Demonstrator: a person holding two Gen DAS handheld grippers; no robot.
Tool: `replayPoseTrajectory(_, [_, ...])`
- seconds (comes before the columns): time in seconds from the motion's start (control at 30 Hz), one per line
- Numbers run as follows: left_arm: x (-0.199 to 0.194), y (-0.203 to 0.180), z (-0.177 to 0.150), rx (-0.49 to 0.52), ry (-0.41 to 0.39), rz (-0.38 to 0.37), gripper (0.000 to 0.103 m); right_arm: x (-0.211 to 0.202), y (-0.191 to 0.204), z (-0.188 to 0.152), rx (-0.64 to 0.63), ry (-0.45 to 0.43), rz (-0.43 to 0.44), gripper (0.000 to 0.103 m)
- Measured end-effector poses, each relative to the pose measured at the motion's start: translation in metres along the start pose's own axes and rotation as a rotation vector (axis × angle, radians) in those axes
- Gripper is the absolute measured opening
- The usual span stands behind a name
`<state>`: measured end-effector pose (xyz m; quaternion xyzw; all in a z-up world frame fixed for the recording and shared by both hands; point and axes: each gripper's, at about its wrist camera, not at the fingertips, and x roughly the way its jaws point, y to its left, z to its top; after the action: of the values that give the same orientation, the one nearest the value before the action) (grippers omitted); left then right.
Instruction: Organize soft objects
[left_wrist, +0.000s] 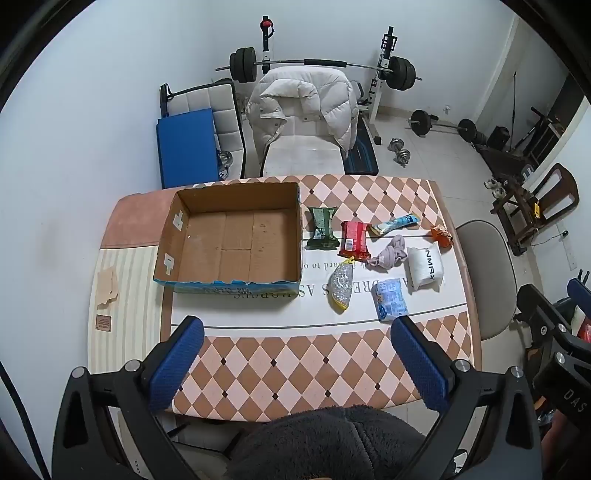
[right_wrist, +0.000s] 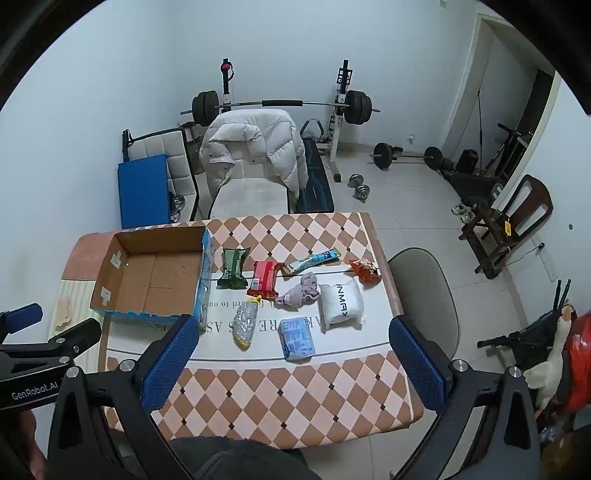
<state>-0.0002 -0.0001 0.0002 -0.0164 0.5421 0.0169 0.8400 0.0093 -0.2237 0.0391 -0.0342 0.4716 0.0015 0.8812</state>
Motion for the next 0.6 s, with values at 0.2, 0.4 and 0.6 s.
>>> replayPoseTrajectory(0.2, [0.0,0.0,0.0,0.003,-0.002,-0.009,0.103,-0.002,-0.003,-0.003,0.004,-0.003,0.0,0.103])
replayPoseTrajectory(0.4, [-0.007,-0.007,0.003,0.0,-0.016,-0.006,0.103,-0.004,-0.006,-0.006,0.008,-0.004,0.005,0.103])
replayPoseTrajectory(0.6, [-0.012,-0.004,0.001,-0.002,-0.038,-0.003,0.103,-0.007,-0.01,-0.005,0.002,-0.011,-0.007,0.103])
